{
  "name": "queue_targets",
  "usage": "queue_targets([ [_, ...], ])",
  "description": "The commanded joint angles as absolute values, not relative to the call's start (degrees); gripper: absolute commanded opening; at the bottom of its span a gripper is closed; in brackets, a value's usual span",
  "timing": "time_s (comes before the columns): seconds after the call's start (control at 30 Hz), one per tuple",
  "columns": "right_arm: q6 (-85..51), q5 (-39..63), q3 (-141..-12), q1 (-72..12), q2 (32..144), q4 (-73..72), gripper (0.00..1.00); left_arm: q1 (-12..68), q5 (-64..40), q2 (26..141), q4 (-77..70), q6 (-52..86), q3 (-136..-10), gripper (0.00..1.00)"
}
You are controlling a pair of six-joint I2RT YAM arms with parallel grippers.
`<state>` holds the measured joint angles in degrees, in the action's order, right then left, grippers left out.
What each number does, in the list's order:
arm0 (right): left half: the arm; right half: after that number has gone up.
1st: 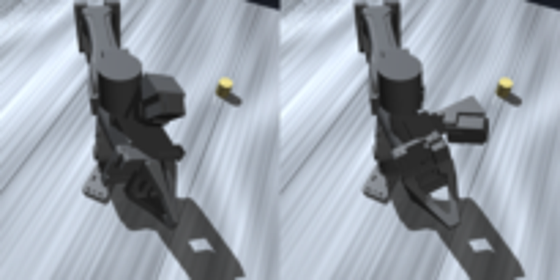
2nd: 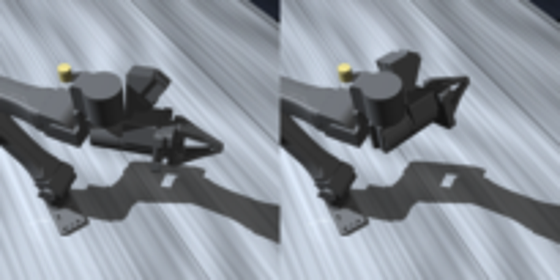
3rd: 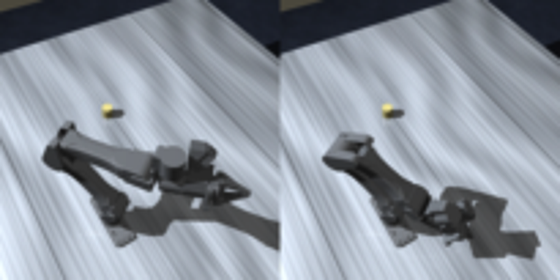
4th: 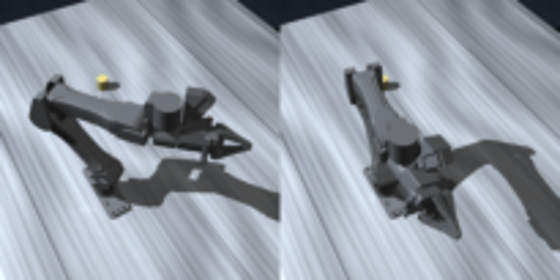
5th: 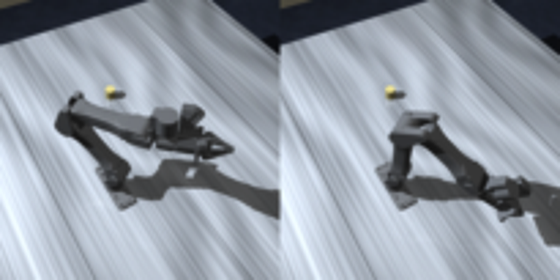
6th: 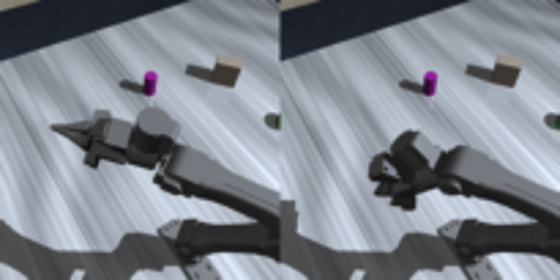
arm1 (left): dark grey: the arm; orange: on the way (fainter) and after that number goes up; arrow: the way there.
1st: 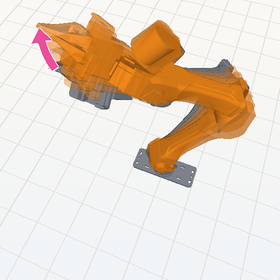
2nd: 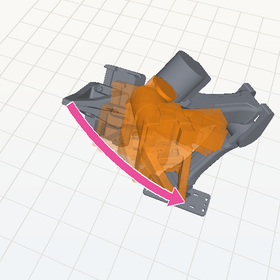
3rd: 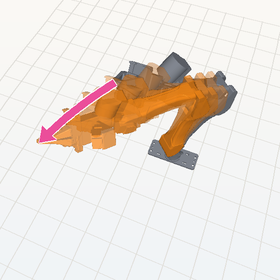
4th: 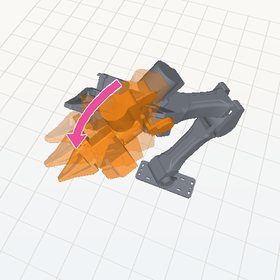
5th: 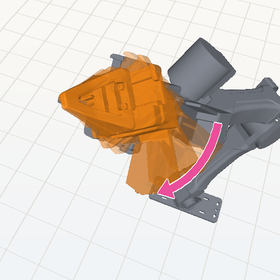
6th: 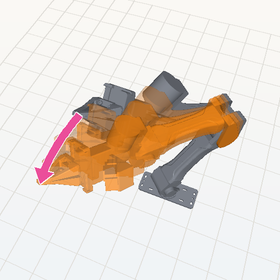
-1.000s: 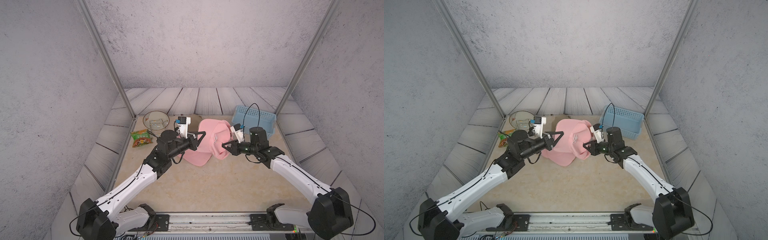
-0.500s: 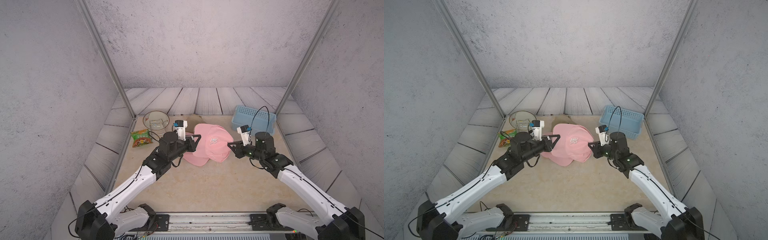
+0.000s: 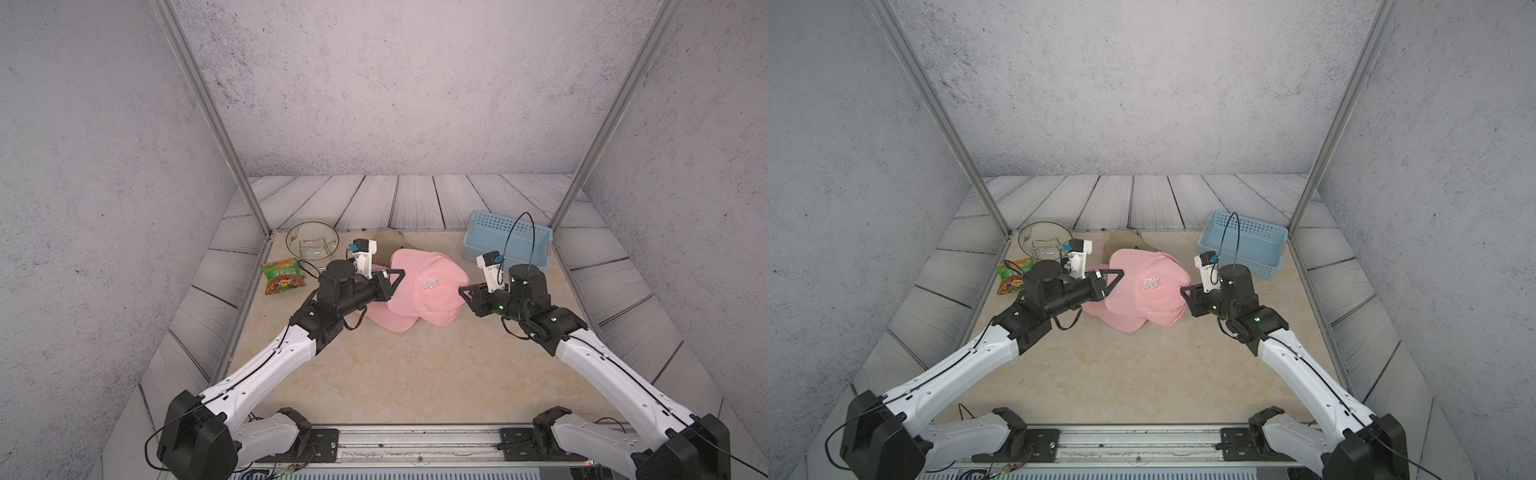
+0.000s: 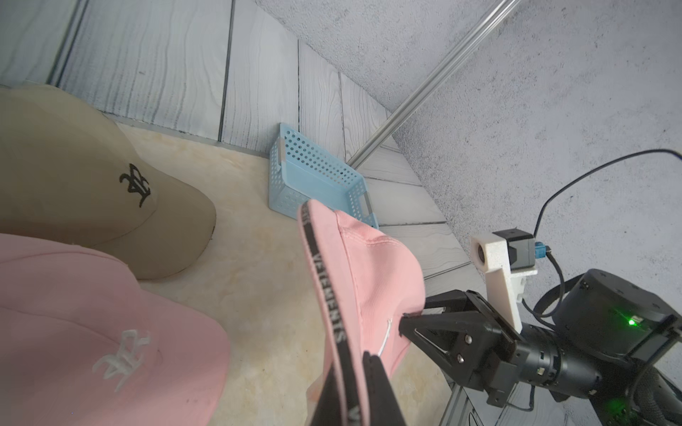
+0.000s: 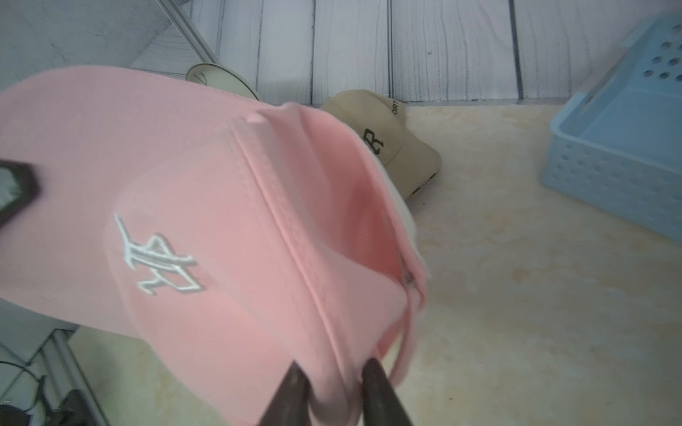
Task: Turn the baseball cap inside out
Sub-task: Turn over the baseball cap.
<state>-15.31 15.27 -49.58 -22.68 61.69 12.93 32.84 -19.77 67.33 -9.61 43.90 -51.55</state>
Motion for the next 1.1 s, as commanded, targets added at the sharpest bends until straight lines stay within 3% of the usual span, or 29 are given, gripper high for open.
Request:
queue_targets([
  [0.0, -9.67, 15.48, -47.60, -21.03, 57.77, 9.18, 0.54, 31.55, -16.15, 66.62, -11.72, 50.00, -53.13, 0.00],
  [0.1, -5.33, 19.71, -43.61, -21.13, 54.45, 3.82, 0.63, 31.63, -13.41, 66.74, -11.62, 54.84, -54.14, 0.00],
  [0.37, 5.88, 30.61, -35.47, -23.99, 50.04, -9.33, 0.67, 32.10, -8.22, 70.80, -1.18, 71.74, -64.07, 0.00],
  [0.73, 22.86, 8.07, -32.05, -39.24, 53.26, -24.09, 0.71, 34.85, -2.33, 73.94, 6.71, 89.78, -70.12, 0.00],
  [1.07, 31.48, -4.16, -33.50, -44.54, 61.82, -30.65, 0.71, 36.70, -3.23, 73.81, 5.83, 96.10, -68.31, 0.00],
])
